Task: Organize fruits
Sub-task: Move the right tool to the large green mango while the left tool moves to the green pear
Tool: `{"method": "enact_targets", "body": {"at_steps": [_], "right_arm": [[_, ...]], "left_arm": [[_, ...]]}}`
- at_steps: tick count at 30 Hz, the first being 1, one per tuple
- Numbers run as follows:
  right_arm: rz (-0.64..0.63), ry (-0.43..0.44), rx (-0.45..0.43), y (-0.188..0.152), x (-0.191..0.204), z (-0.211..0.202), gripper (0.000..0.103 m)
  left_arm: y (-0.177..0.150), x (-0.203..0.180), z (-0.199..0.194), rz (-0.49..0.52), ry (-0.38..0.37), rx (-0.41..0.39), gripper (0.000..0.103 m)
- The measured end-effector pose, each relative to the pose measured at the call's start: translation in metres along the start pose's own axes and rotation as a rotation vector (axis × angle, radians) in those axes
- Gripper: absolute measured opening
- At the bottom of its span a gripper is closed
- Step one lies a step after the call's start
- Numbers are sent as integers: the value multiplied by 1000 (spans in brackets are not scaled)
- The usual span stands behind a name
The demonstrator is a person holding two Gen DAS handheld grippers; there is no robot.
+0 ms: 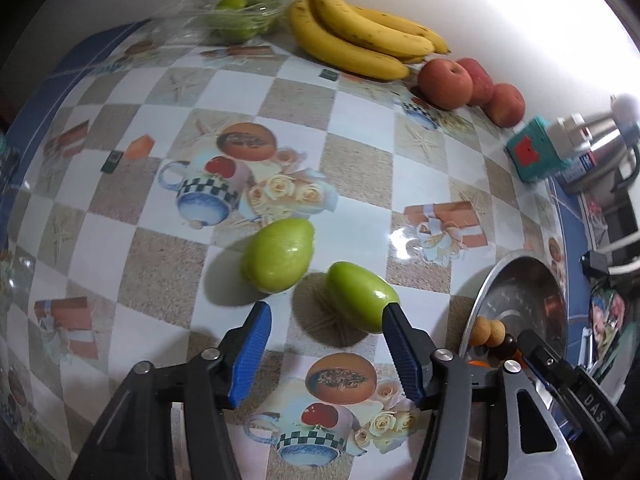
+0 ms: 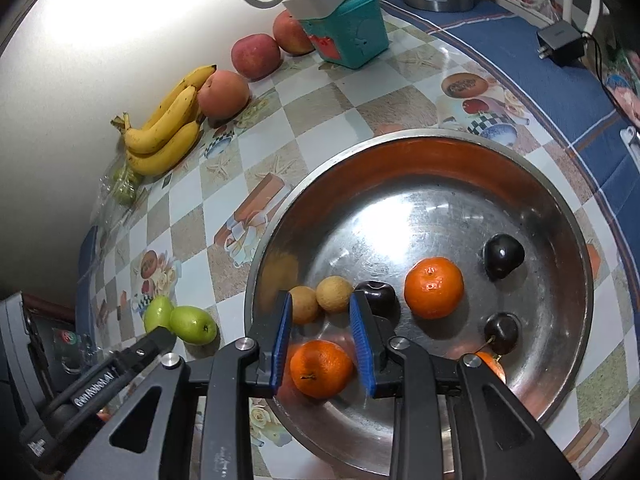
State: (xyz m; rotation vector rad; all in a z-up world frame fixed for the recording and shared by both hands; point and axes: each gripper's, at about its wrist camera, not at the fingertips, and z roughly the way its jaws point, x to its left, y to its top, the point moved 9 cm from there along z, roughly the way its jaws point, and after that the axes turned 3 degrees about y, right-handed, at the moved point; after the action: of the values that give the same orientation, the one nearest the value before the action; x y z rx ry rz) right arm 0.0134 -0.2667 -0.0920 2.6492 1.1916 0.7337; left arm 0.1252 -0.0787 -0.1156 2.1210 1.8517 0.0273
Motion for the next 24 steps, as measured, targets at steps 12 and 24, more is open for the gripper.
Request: {"method": "enact_targets", "body": {"at_steps": [12,24], "right_arm": [[-90,-67,-5,-2,7,5,63],[-120,-93,1,-3,9,11,80]], "left_arm": [[-2,28,4,-140,0,40,96],[-11,43,13,-231,-4,92,103]]}}
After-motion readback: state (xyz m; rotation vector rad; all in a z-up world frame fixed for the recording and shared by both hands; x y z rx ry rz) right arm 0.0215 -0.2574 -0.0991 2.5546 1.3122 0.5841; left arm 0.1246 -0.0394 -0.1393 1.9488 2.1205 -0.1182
